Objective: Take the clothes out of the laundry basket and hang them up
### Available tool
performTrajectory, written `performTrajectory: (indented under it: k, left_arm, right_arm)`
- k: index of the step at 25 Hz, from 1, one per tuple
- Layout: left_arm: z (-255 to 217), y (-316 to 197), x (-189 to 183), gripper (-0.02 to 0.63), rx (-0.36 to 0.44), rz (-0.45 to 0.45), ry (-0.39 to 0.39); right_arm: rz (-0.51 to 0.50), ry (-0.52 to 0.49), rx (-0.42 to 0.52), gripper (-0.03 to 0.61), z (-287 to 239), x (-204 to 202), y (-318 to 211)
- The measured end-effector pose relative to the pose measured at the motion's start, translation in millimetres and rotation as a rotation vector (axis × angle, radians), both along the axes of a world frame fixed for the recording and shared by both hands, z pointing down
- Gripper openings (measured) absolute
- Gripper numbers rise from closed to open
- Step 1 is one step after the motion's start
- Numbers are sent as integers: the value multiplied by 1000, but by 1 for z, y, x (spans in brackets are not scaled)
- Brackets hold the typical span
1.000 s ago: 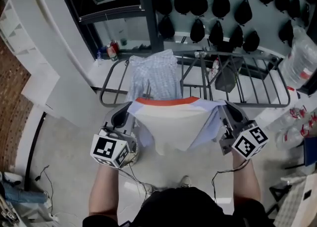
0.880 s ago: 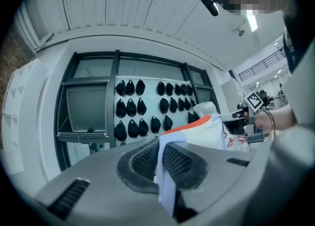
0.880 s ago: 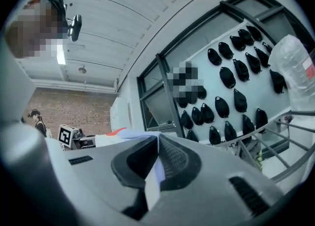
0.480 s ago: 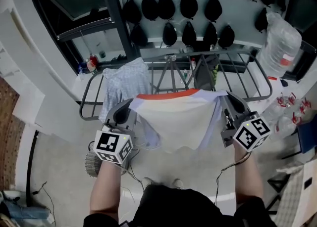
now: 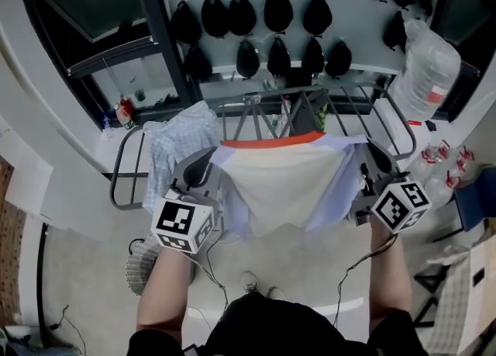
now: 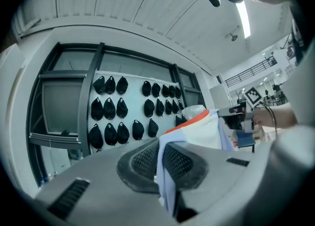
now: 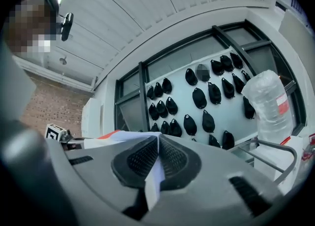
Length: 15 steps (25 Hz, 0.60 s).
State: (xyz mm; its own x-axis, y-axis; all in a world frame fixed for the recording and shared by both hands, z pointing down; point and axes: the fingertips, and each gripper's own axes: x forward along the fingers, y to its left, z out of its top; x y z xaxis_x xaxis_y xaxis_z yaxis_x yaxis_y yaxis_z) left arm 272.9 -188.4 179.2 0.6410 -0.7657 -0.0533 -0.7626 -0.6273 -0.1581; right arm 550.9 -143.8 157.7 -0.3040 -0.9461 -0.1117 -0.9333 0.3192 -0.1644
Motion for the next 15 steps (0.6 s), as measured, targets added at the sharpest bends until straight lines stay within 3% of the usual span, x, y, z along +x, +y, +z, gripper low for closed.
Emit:
performTrajectory:
  k: [15]
  left_arm:
    - [-2,-109,-12,12,-29,77,36]
  right_arm:
    - [115,40,6,8,-22,-13,-90]
